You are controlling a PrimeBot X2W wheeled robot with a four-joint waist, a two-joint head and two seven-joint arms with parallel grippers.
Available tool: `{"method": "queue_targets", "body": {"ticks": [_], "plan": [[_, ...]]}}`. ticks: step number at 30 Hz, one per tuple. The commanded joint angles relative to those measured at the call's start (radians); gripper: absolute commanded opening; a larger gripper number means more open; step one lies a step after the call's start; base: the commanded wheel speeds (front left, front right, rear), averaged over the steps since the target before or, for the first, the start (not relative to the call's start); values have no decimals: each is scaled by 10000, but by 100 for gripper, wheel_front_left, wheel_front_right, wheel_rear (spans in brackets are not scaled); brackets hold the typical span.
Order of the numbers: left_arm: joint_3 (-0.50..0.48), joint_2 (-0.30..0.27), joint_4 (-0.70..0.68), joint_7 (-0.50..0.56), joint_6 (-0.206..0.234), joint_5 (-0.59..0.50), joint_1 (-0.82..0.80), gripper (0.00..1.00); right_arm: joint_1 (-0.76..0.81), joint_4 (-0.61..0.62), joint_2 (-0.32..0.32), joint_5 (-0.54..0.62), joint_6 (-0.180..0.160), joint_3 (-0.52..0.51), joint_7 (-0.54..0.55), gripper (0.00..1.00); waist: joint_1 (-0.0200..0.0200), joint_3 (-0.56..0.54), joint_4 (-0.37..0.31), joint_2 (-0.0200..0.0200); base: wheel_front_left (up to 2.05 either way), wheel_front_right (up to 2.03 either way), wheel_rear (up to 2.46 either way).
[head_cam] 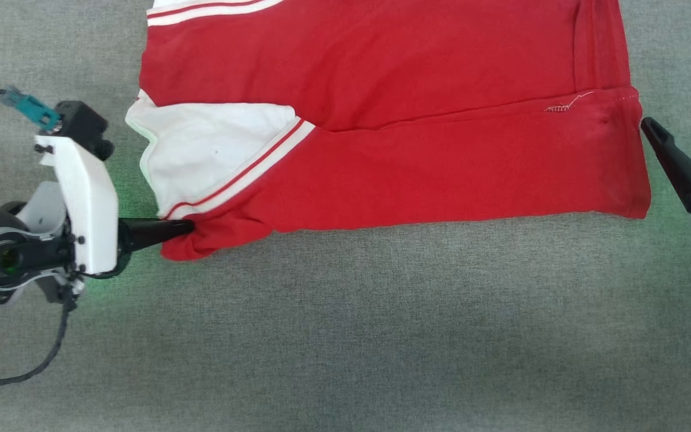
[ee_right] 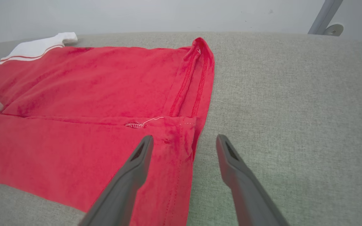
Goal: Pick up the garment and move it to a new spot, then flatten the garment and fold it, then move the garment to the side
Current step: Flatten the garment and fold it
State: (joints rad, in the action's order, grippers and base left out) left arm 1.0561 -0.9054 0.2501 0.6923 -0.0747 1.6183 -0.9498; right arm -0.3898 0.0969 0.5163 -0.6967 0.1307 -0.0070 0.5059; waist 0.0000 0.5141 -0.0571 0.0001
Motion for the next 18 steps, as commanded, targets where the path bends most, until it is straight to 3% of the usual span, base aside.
{"method": "queue_targets", "body": {"ticks": [1,15,18], "plan": [[499,731,61,152,-25,3,501,0,-91,100,61,24,1,42,109,100,0,9,-2,-1,0,0,0],[347,969,191,-125,-211,-313,148,0,-34,305,1601,-177,1,1299,3239,100,0,139,195,-1,0,0,0],[302,1022,157,-187,-254,-378,74,0,-150,83,1663,-264,1,1508,3953,100,0,194,257,-1,0,0,0]]}}
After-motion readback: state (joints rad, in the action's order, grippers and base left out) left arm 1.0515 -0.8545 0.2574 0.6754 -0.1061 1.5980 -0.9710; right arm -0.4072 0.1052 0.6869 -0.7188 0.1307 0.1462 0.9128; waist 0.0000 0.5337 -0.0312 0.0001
